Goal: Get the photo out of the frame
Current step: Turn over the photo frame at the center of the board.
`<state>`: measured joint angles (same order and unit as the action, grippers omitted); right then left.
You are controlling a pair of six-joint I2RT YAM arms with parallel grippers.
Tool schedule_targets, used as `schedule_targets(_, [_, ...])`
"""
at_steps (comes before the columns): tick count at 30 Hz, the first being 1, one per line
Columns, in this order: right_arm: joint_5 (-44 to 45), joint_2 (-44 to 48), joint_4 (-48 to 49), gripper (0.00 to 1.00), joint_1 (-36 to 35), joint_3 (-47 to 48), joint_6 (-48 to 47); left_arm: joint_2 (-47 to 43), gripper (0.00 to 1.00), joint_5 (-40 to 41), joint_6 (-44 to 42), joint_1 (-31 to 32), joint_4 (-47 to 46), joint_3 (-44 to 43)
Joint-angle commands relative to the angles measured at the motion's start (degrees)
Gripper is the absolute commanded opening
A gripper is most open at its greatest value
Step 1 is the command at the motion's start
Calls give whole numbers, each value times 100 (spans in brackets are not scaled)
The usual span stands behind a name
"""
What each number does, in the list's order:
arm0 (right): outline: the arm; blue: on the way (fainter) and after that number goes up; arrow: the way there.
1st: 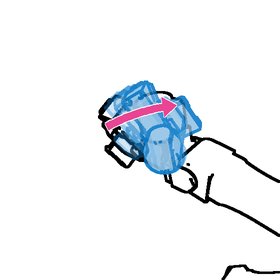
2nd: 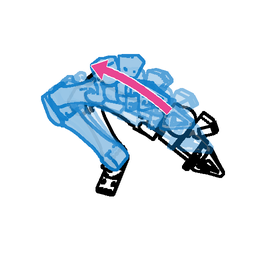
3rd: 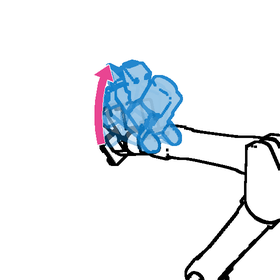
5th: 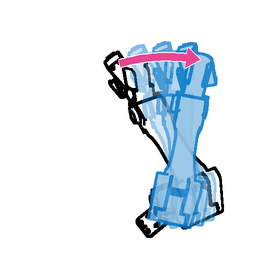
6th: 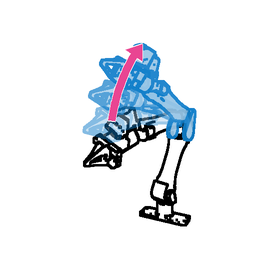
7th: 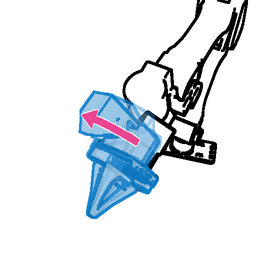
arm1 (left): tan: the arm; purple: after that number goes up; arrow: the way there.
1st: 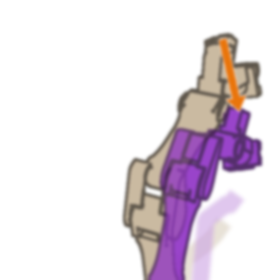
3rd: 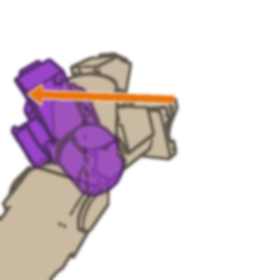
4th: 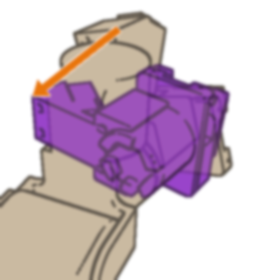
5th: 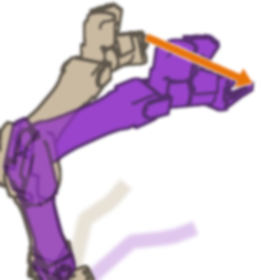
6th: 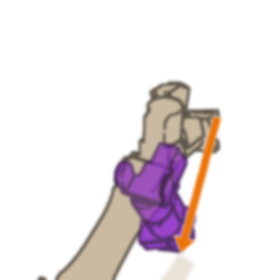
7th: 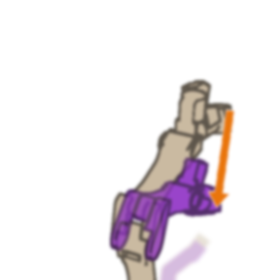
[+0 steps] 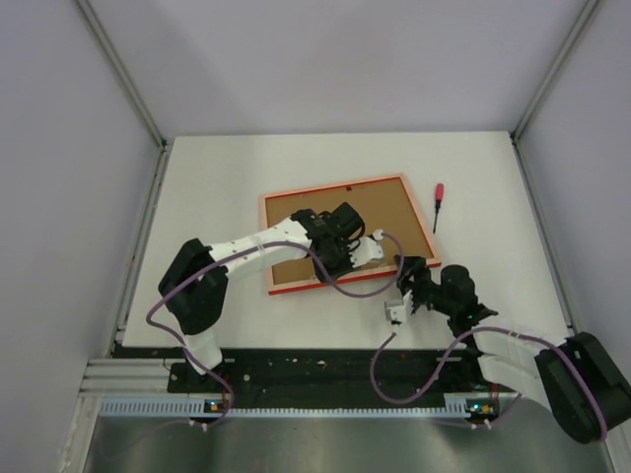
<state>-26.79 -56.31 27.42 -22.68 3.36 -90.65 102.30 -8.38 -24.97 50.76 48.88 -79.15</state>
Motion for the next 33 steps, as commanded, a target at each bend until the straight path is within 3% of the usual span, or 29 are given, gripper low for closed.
schedule_targets(1, [463,-432,1019,67,-456,-46,496,-254,0,-129,19,-22,-98,-320])
schedule_targets(5, [700,-880,1335,63,-580,25,715,-316,0,-172,36,-23,-81,-320])
schedule_targets(13, [1640,-2137,3128,63,-1080,-55,935,-439,0,-278,63,-23,-11,-302])
schedule_targets(15, [1878,-2322,3391,58,-1265,-10,979,-465,0,-278,63,-23,-19,-293])
schedule_targets(19, [2300,-2647,4068,33,-1599,-2,1085,-553,0,-287,63,-23,-28,-180])
schedule_targets(21, [2432,-2718,4201,29,-1704,7,1102,-580,0,-295,63,-23,-45,-153])
schedule_targets(26, [2800,-2648,4325,1,-1854,16,1190,-676,0,-155,97,-23,-89,-92])
schedule_targets(28, [2898,-2438,4124,0,-1872,60,1269,-755,10,-68,89,-40,-125,-48])
schedule_targets(29, [2950,-2254,3809,0,-1889,112,1313,-790,20,-15,98,-49,-151,-47])
schedule_targets(33, [2925,-1165,1965,0,-1898,708,1979,-1018,52,327,98,-137,-169,-109])
